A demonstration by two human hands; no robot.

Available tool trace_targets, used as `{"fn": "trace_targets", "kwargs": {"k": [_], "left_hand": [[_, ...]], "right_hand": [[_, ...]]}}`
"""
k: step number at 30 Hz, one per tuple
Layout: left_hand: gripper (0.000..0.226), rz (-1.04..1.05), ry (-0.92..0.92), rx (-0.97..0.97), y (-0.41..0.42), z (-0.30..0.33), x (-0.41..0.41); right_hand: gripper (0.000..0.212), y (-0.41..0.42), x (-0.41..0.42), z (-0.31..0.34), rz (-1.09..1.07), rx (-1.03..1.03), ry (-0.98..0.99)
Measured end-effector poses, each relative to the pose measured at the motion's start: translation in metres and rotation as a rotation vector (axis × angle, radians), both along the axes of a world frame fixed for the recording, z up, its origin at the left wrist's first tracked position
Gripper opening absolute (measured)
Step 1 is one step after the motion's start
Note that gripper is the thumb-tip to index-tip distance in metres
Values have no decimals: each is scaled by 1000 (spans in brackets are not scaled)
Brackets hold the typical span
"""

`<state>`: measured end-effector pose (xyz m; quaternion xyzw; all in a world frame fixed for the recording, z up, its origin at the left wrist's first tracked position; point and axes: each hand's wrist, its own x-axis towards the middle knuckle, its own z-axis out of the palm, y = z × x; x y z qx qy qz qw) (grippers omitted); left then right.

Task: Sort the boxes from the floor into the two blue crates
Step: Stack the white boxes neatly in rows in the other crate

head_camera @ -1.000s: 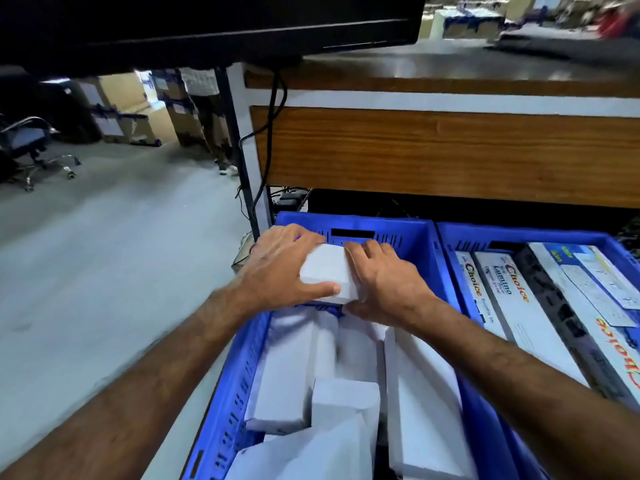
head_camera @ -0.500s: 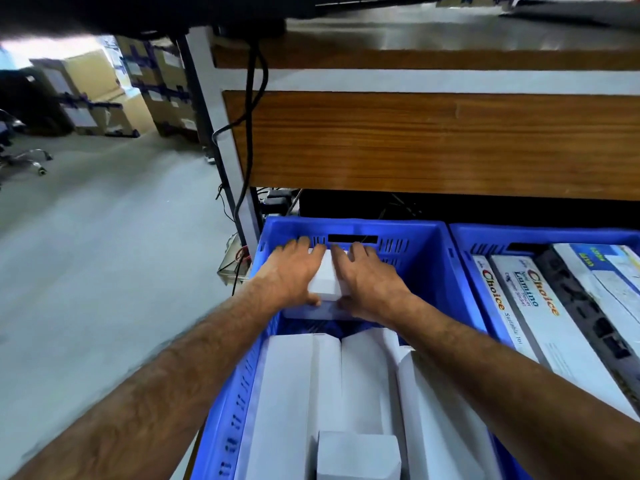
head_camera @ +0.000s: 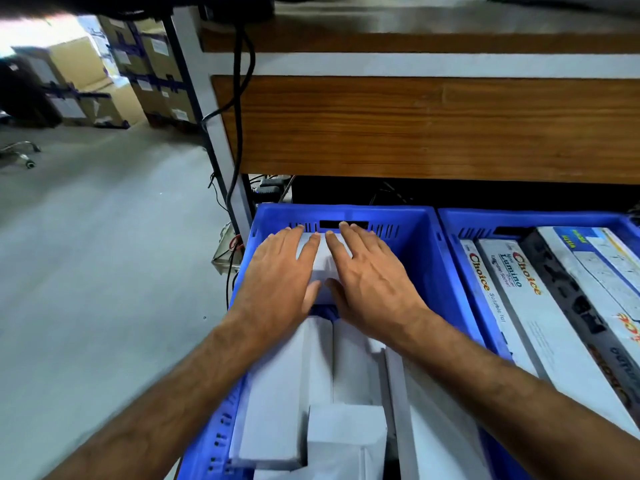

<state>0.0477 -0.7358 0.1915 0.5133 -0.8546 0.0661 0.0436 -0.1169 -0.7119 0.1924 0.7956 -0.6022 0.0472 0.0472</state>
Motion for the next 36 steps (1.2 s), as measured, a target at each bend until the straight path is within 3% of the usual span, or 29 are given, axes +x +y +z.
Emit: {"fn": "trace_targets", "kwargs": {"k": [8, 15, 20, 25, 30, 36], "left_hand": [[68, -8, 137, -29, 86, 3, 10], [70, 44, 116, 21, 126, -4, 16], [64, 42, 188, 162, 145, -7, 24], [57, 44, 132, 307, 154, -10, 29], [56, 3, 196, 383, 159, -7, 32], [62, -116, 97, 413, 150, -7, 25]], "right_hand": [[70, 86, 8, 3, -27, -5, -22], [69, 134, 10, 8, -25, 6, -59], [68, 161, 11, 10, 18, 86, -114], [62, 176, 7, 11, 6, 155, -124], [76, 182, -6, 17, -167, 212, -71], [97, 183, -8, 25, -362, 286, -93]]}}
